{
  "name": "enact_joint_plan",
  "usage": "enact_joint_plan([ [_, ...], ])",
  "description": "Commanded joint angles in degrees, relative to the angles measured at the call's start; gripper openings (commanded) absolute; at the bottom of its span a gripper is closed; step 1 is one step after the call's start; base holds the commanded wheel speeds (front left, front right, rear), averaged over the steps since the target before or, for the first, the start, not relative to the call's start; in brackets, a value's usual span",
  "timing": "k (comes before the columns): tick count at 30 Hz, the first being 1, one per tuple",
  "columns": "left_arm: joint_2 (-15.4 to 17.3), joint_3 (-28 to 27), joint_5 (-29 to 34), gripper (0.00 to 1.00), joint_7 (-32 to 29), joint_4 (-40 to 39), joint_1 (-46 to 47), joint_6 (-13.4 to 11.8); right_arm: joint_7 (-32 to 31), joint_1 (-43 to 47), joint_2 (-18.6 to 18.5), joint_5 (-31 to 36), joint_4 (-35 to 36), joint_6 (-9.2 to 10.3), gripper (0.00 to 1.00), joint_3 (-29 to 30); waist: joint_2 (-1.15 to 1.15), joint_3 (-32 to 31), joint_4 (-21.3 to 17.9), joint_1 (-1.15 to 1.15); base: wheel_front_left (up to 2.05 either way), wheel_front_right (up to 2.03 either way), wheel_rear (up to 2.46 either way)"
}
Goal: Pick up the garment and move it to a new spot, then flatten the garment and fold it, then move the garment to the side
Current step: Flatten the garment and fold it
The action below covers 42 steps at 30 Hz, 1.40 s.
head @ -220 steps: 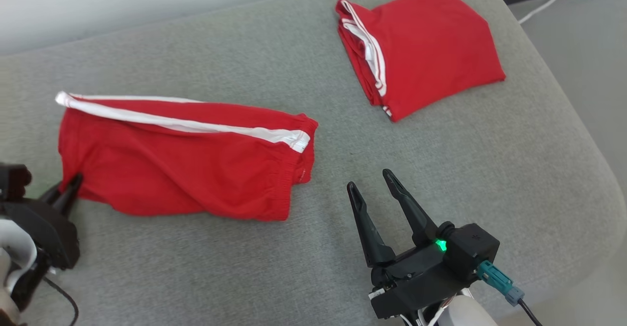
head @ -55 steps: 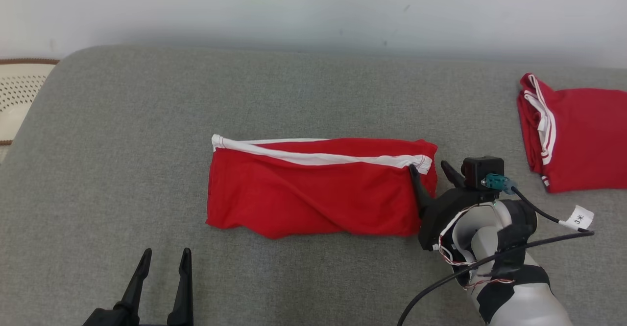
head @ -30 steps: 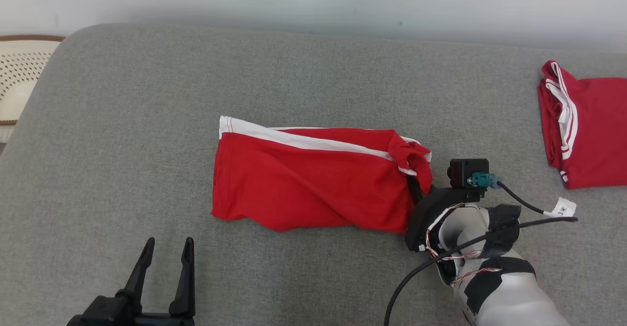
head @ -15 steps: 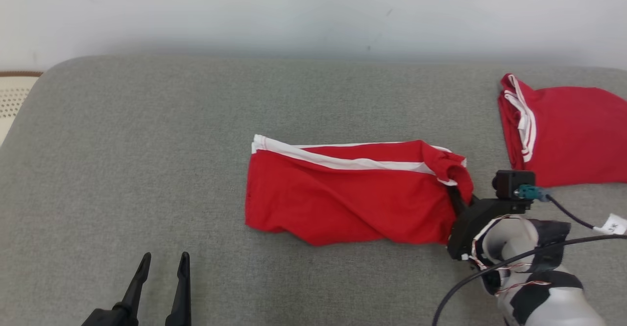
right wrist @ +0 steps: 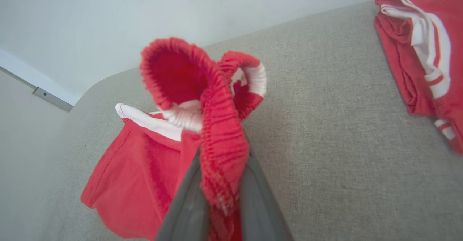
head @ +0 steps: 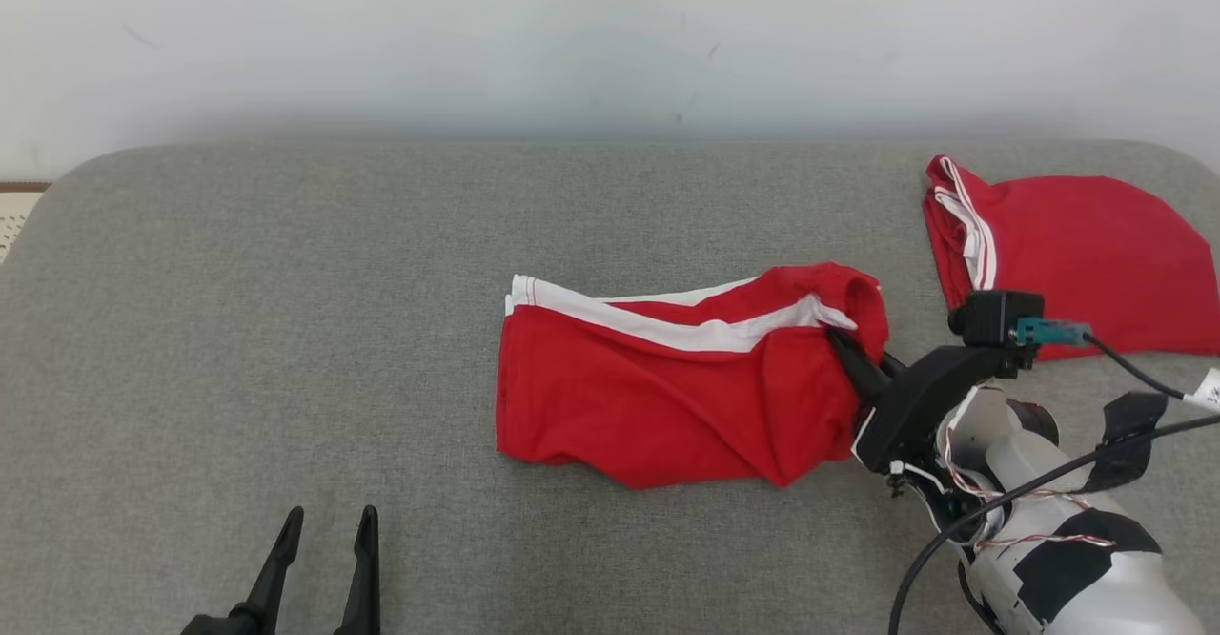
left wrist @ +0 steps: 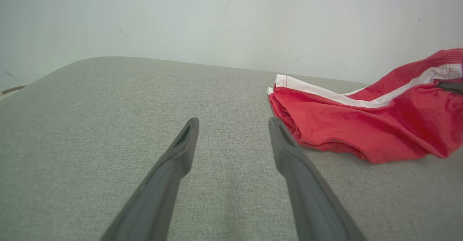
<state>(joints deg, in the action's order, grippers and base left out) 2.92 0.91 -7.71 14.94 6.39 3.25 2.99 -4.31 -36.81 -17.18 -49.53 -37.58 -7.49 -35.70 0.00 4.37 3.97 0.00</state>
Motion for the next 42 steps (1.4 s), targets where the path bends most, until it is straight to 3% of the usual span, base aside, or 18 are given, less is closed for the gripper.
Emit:
enact_joint_plan([
  [1,0.02,0.14,-0.23,1.00,0.28,0.02,-0.42,0.23,-0.96,0.52,-0.65,-1.55,1.66,0.00,0.00,-0.62,0.00,-0.01,0.43,0.00,0.00,0.00,0.00],
  [9,0.02,1.26,-1.16,1.00,0.28,0.25,-0.18,-0.33,-4.74,-0.39,0.08,-7.81,7.17,-0.01,0.00,-2.44,0.00,-0.05,2.91,0.00,0.00,0.00,0.00],
  [18,0.01,2.69,-2.32,1.00,0.28,0.55,0.00,-1.05,-6.73,-2.66,2.46,-9.50,5.21,-0.01,0.00,-4.14,0.00,-0.24,5.83,0.00,0.00,0.00,0.00],
  [30,0.01,6.09,-4.10,1.00,0.27,1.22,0.88,-1.96,-7.42,-7.84,7.89,-11.18,-5.46,-0.01,0.00,-4.11,0.00,0.62,9.72,0.00,0.00,0.00,0.00],
  [42,0.02,9.23,-5.87,1.00,0.28,1.72,2.56,-2.89,-4.05,-13.89,11.62,-9.86,-17.52,-0.01,0.00,-4.10,0.00,2.64,12.70,0.00,0.00,0.00,0.00],
])
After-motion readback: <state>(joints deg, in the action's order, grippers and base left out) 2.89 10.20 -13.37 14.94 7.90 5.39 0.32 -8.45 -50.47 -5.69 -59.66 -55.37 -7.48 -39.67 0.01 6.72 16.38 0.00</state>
